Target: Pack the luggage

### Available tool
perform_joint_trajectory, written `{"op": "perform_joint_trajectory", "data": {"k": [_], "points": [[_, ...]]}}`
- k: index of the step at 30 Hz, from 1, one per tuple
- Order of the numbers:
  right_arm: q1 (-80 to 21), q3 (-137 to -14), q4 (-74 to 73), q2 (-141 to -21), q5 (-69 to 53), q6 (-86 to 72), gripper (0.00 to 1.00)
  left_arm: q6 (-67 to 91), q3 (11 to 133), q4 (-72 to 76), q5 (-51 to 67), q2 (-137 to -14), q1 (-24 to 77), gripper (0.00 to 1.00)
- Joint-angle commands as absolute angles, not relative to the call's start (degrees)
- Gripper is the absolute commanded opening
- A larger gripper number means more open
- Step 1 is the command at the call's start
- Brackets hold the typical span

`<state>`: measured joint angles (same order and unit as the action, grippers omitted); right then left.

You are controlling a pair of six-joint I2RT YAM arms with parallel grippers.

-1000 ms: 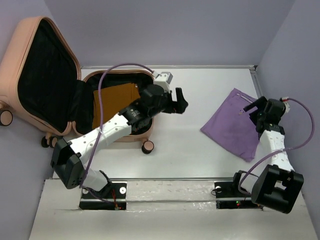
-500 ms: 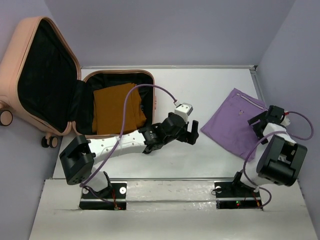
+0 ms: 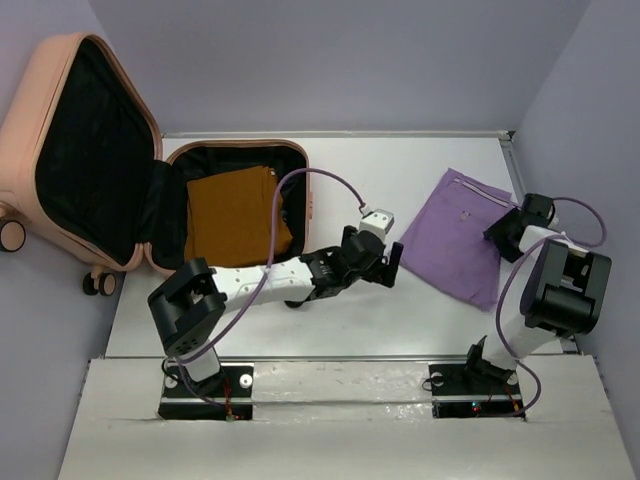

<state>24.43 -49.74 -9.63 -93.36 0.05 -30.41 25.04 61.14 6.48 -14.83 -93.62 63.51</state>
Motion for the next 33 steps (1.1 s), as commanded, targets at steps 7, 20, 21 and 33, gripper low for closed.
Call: {"op": "perform_joint_trajectory", "data": {"k": [7,20,21,33], "points": [[19.78,-44.03,-9.14,-88.60,-6.77,-26.81,0.79,20.65,82.60,5.19,-14.60,-109.93,53.18,0.99],[24.08,-46.59,-7.92,-90.79,-1.94,-30.23,0.96,18.37,104.94,-6.33,2.11,-133.41,49.48,0.99],[24.60,-46.50,-7.74,-90.88,-1.24,-30.50,0.96,18.46,104.94,-6.24,2.37,-133.85,49.48,0.99],[24.61,-53.61,-6.33,-103.35,-18.53,-30.67,0.81,19.25,99.41,-3.61,4.04,-133.69,49.48,0.61]]}}
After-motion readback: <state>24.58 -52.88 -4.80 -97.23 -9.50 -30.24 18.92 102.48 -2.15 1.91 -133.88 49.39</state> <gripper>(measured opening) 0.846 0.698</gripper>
